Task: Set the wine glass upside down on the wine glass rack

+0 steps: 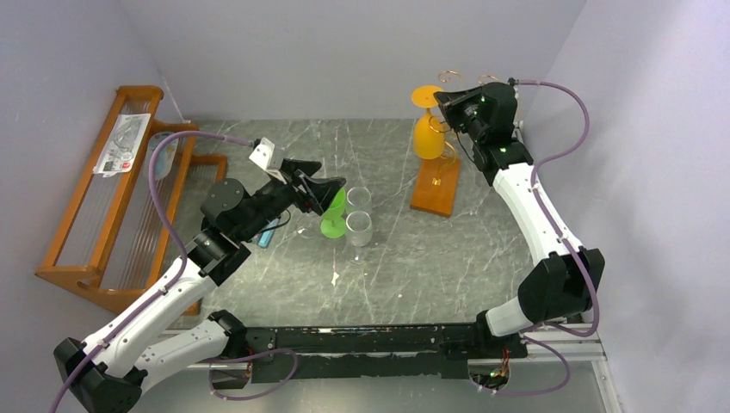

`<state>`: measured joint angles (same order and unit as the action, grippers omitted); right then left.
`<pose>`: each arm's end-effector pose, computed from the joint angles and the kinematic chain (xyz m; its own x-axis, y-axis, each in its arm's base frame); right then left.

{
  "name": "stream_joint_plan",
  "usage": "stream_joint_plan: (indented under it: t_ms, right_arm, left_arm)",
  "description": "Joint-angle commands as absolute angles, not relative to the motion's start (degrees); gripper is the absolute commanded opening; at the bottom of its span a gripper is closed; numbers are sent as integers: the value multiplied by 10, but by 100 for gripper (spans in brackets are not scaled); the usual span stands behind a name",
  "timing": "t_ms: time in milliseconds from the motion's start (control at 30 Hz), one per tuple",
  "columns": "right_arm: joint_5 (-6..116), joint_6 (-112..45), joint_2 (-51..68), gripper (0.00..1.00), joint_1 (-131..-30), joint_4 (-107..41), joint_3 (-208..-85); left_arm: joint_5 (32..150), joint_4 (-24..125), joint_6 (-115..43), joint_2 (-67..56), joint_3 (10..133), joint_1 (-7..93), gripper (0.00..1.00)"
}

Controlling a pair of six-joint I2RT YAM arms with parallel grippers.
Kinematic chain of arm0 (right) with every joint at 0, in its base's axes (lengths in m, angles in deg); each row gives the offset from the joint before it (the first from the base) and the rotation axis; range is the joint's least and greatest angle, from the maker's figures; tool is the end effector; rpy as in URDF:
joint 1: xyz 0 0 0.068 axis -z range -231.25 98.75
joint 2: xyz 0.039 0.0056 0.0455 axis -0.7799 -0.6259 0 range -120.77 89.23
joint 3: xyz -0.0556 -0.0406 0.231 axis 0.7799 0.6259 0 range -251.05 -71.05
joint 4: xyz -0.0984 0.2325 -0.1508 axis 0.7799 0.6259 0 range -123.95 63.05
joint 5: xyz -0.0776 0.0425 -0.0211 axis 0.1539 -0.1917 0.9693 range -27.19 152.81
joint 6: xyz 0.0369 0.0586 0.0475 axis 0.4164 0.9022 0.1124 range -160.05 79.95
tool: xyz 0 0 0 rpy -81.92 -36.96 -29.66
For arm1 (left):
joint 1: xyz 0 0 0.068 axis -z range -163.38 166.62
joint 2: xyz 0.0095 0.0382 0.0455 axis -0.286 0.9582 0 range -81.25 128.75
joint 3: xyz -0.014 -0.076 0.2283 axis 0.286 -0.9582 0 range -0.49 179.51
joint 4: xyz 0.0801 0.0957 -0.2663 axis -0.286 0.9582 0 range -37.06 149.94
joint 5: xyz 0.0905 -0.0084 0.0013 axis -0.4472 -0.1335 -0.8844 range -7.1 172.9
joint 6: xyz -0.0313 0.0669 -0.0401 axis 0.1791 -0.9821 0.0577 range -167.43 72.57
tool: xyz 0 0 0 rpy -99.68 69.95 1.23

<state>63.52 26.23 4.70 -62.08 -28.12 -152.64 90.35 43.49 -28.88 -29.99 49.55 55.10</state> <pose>0.4187 0.0792 0.3666 -0.2212 0.8898 -0.3992 0.0664 0.4222 0.9041 0.2302 -0.1953 0.3687 -0.1220 -0.3060 -0.9442 0.7158 0.6318 -0.2972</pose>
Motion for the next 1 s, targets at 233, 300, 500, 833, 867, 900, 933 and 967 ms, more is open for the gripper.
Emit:
stream_joint_plan:
  t_ms: [233, 300, 500, 833, 867, 900, 933, 967]
  right_arm:
    - [687, 346, 40, 0, -607, -336, -1491]
    - [692, 366, 44, 0, -607, -337, -1483]
    - [694, 391, 34, 0, -606, -332, -1490]
    - [681, 377, 6, 0, -606, -301, -1534]
    - [685, 376, 6, 0, -606, -295, -1539]
    - [689, 378, 7, 0, -607, -288, -1543]
    - [690, 378, 8, 0, -607, -282, -1546]
    - [692, 378, 7, 0, -607, -275, -1551]
  left_arm:
    - [881, 454, -269, -304, 506, 555, 80]
    - [879, 453, -265, -305, 506, 555, 80]
    - [873, 454, -256, -305, 506, 554, 80]
    - [853, 463, -249, -304, 506, 555, 80]
    - [848, 465, -249, -304, 506, 554, 80]
    - [846, 465, -248, -303, 506, 554, 80]
    - [844, 465, -247, -303, 506, 554, 80]
    - [841, 465, -246, -302, 507, 554, 80]
